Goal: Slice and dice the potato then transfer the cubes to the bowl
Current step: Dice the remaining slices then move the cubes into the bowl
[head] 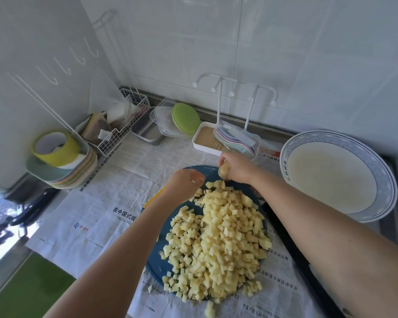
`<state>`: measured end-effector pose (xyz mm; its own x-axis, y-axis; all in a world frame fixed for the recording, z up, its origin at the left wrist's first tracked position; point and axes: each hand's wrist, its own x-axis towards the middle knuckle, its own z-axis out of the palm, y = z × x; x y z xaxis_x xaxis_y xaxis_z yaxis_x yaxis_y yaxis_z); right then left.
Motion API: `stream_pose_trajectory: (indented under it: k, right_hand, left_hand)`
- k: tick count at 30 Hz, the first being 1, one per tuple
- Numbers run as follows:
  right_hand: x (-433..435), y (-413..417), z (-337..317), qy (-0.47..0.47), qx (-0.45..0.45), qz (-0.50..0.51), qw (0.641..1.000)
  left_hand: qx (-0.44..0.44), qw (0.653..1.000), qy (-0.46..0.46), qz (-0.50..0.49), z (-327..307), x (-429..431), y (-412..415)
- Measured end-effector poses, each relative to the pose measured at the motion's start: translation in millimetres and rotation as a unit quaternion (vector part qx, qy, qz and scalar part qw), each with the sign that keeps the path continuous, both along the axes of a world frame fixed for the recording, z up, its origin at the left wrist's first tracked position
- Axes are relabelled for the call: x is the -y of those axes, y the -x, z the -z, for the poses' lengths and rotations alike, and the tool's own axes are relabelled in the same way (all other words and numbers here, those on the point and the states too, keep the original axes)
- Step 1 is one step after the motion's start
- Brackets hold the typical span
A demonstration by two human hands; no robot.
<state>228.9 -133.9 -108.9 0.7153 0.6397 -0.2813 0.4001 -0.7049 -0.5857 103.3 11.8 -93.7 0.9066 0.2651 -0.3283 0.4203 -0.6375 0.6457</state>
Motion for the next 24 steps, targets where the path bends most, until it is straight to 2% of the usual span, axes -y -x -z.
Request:
stream_pose_trajectory:
  k: [7,11,14,16,20,24]
  right_hand:
    - [-4.3,7.5,-12.6,-0.027,-0.002,0.019,0.999]
    - [-4.0,28.8,-40.1,-0.106,-0.008,-0.043,0.993]
    - [7.0,49.3,-53.7,-0.115,0.030,-0.082,0.989]
    - [18.3,61.0,-60.4,-0.105,0.034,-0.078,0.991]
    - [38.6,84.1,-68.9,-0.108,0.064,-0.057,0.990]
    - [61.5,114.6,-65.9,-0.130,0.081,0.008,0.988]
  left_hand:
    - [0.054,0.984,0.110,-0.131,-0.4,0.2,2.4]
    - [0.043,0.933,0.305,-0.187,-10.4,6.9,1.8]
    - [0.018,0.913,0.386,-0.129,-18.8,11.0,7.4]
    - [0.004,0.917,0.392,-0.070,-23.8,15.8,10.9]
    - [-0.009,0.923,0.382,-0.035,-31.7,25.7,15.2]
    - [-0.027,0.905,0.424,-0.021,-38.4,39.0,21.2]
